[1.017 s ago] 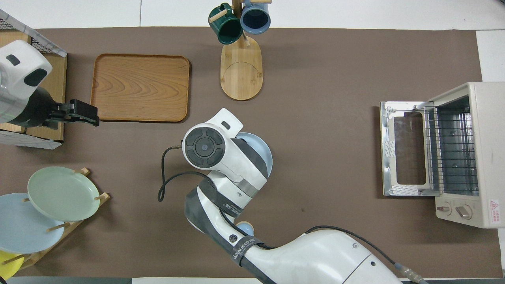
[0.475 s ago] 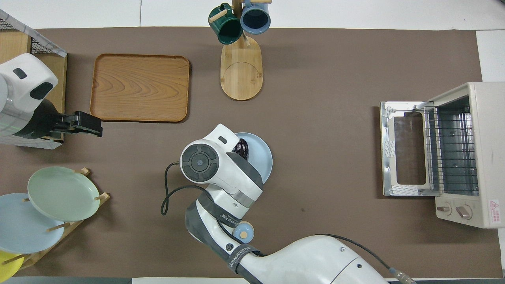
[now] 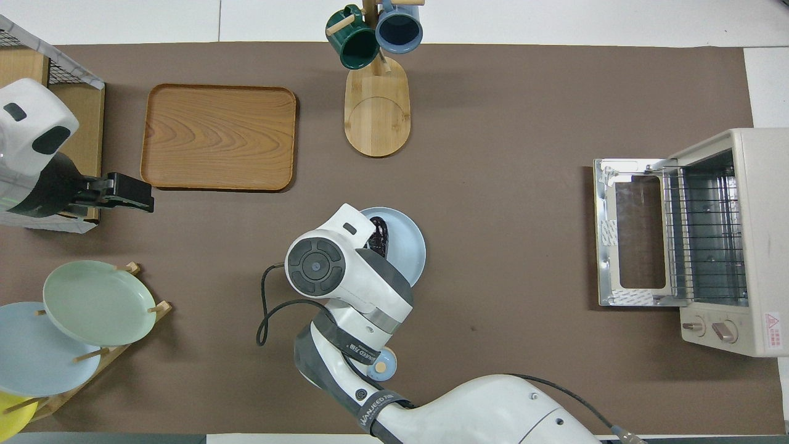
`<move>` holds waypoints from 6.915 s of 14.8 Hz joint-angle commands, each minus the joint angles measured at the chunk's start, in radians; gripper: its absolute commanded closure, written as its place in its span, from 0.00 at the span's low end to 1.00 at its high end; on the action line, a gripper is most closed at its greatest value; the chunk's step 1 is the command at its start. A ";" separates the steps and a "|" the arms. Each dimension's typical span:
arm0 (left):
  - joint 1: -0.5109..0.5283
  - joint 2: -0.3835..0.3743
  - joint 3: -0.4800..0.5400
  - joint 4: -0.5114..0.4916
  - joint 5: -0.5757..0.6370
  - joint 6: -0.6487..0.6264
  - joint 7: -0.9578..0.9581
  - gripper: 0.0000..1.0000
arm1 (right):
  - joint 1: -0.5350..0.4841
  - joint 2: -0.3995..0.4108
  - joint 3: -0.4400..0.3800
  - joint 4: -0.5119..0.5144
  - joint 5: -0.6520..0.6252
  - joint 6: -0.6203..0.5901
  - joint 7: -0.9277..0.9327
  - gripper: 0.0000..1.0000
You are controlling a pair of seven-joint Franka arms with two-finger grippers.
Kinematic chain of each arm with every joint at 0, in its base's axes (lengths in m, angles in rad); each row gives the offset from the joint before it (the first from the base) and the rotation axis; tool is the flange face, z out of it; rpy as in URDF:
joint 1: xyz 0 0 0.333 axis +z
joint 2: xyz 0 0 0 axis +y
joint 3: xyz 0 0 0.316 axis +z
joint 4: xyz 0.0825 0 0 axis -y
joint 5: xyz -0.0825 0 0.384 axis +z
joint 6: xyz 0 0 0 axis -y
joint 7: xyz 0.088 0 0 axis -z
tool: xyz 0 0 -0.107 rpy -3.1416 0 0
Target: Put eggplant into oven
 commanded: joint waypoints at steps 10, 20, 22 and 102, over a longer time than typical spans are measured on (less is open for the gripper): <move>-0.016 -0.007 0.006 0.006 0.017 -0.036 0.001 0.00 | -0.125 -0.104 -0.007 0.103 -0.126 -0.342 -0.257 1.00; -0.014 -0.008 0.005 0.006 0.015 -0.031 0.001 0.00 | -0.611 -0.551 -0.007 -0.373 -0.123 -0.371 -0.824 1.00; -0.016 -0.007 0.005 0.006 0.017 -0.036 0.009 0.00 | -0.701 -0.603 -0.007 -0.426 -0.119 -0.356 -0.896 1.00; 0.001 -0.009 0.005 0.003 0.017 -0.028 0.001 0.00 | -0.789 -0.518 -0.026 0.037 0.049 -0.833 -0.946 0.00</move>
